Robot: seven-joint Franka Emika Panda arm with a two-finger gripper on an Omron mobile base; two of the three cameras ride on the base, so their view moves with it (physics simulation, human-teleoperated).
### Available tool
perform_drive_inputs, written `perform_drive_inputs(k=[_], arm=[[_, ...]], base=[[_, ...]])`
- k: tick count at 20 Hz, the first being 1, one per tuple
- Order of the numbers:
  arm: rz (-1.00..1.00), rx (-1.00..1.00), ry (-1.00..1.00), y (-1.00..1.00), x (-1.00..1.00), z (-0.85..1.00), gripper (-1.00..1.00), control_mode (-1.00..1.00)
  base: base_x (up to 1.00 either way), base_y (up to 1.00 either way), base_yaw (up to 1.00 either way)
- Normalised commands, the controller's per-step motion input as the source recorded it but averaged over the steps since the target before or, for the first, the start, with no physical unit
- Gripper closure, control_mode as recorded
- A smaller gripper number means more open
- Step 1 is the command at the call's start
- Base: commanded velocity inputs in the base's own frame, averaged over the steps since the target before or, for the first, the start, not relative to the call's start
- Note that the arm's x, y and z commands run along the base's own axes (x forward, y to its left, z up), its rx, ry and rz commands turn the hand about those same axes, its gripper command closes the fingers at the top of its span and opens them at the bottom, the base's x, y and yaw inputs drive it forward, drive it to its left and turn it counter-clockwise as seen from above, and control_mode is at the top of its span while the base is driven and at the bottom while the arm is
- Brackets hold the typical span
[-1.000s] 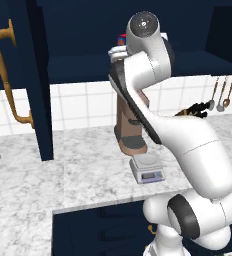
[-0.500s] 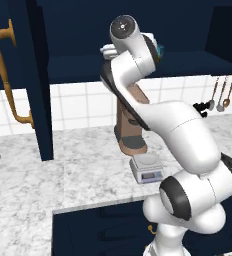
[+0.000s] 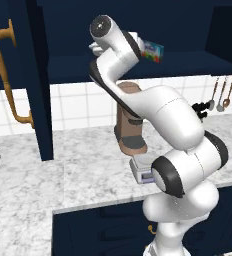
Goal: Pick the boxed food and place it on the digital scale for weighing, and close the cabinet.
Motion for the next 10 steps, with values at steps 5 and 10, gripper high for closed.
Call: perform_drive_inputs(k=[5, 10], arm=[[0.0, 0.04, -0.01, -0.03, 0.31, 0.01, -1.0, -1.0], [0.0, 0.08, 0.0, -0.2, 0.26, 0.0, -1.0, -1.0]], base=[[0.0, 0.0, 0.0], [0.0, 0.0, 0.0]])
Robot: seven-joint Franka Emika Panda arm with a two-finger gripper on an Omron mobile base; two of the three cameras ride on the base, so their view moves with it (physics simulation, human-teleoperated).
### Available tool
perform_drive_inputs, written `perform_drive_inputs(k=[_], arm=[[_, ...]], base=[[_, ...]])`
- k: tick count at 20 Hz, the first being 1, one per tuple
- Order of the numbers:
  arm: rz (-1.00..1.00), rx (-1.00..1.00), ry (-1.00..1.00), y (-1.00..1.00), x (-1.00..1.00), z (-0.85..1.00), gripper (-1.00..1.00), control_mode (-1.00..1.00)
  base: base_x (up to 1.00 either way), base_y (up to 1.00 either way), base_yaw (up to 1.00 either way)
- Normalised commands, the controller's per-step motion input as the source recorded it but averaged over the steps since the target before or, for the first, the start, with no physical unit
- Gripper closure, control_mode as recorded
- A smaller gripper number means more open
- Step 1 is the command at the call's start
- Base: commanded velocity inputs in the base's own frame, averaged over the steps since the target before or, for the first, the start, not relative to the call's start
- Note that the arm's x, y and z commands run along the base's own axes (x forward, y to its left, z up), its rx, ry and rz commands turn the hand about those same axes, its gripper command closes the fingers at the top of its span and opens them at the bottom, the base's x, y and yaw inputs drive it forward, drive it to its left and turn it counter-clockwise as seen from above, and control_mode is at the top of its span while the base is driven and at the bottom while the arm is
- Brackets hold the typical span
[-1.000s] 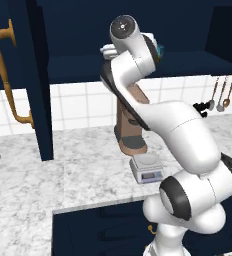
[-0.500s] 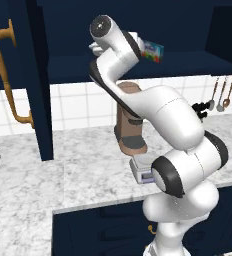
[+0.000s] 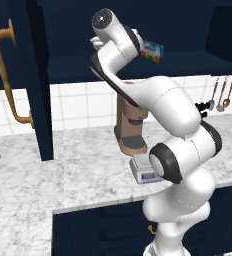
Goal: Pick the boxed food and place it on the digital scale for weighing, and close the cabinet.
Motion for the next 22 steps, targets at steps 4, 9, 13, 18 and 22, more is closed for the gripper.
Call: perform_drive_inputs(k=[4, 9, 13, 18, 22], arm=[[0.0, 0.08, -0.04, -0.17, 0.22, 0.0, -1.0, -1.0], [-0.01, 0.01, -0.02, 0.0, 0.3, 0.0, -1.0, -1.0], [-0.01, 0.0, 0.0, 0.0, 0.36, 0.0, -1.0, -1.0], [-0.02, 0.0, 0.0, 0.0, 0.37, 0.0, -1.0, -1.0], [-0.03, 0.0, 0.0, 0.0, 0.35, 0.0, -1.0, -1.0]], base=[[0.0, 0.0, 0.0], [0.0, 0.0, 0.0], [0.0, 0.0, 0.0], [0.0, 0.0, 0.0], [0.0, 0.0, 0.0]])
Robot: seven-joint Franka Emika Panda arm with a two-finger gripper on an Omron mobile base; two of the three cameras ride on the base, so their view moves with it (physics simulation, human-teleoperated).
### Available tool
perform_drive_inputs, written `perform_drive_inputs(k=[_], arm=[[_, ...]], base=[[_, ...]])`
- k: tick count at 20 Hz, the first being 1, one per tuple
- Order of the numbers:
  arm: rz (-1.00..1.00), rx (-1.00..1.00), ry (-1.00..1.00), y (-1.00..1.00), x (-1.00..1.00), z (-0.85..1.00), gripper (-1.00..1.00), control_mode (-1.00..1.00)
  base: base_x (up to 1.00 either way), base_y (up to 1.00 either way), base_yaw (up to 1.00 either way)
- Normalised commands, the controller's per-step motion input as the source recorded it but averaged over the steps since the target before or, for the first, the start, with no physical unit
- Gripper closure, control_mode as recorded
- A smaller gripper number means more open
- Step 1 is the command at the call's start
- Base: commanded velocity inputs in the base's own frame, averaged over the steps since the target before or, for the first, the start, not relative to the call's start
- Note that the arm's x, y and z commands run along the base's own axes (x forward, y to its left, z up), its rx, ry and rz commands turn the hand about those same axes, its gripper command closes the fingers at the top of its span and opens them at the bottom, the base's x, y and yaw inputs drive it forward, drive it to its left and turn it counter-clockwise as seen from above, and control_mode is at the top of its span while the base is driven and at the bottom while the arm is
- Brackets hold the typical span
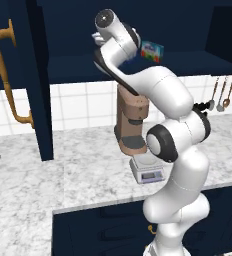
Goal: Pick the boxed food and place it on the digital scale for weighing, and close the cabinet.
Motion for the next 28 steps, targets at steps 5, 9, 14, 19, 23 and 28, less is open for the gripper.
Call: perform_drive_inputs(k=[5, 9, 14, 19, 23, 28], arm=[[-0.02, 0.0, 0.0, 0.0, 0.23, 0.0, -1.0, -1.0], [-0.01, 0.01, 0.0, -0.35, 0.02, 0.0, 1.0, -1.0], [0.0, 0.04, 0.0, -0.69, 0.0, -0.13, 1.0, -1.0], [0.03, 0.0, -0.14, -0.03, -0.32, -0.2, 1.0, -1.0], [0.13, 0.02, -0.26, 0.16, -0.94, -0.21, 1.0, -1.0], [0.17, 0.02, -0.22, 0.11, -1.0, -0.38, 1.0, -1.0]], base=[[0.0, 0.0, 0.0], [0.0, 0.0, 0.0], [0.0, 0.0, 0.0], [0.0, 0.0, 0.0], [0.0, 0.0, 0.0], [0.0, 0.0, 0.0]])
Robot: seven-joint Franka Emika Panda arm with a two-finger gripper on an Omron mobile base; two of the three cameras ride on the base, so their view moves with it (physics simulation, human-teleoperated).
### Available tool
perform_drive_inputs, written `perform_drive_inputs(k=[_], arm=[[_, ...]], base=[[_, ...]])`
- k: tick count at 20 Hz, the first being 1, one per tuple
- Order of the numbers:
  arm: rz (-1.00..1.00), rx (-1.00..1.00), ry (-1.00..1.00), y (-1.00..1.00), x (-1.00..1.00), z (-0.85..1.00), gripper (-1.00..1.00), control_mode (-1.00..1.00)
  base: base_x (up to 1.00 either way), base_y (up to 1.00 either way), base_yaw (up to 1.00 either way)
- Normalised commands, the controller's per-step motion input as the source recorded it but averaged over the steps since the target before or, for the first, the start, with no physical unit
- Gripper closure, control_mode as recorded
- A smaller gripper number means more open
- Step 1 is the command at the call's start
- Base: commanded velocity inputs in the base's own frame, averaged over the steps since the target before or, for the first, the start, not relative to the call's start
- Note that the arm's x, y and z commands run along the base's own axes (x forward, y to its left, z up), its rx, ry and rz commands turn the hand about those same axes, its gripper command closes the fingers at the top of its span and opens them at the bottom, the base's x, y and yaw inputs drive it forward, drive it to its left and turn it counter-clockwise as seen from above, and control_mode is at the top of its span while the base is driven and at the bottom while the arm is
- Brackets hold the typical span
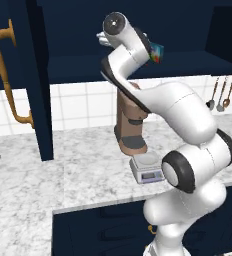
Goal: Pick the boxed food and place it on the digital scale for weighing, and close the cabinet.
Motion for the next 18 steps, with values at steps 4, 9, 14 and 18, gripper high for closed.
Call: perform_drive_inputs(k=[4, 9, 14, 18], arm=[[0.18, 0.0, -0.06, 0.01, -1.0, -0.02, 1.0, -1.0], [0.28, 0.0, 0.02, -0.31, -1.0, 0.04, 1.0, -1.0], [0.36, -0.01, 0.06, -0.7, -1.0, 0.03, 1.0, -1.0], [0.41, -0.06, 0.07, -0.6, -1.0, -0.16, 1.0, -1.0]], base=[[0.0, 0.0, 0.0], [0.0, 0.0, 0.0], [0.0, 0.0, 0.0], [0.0, 0.0, 0.0]])
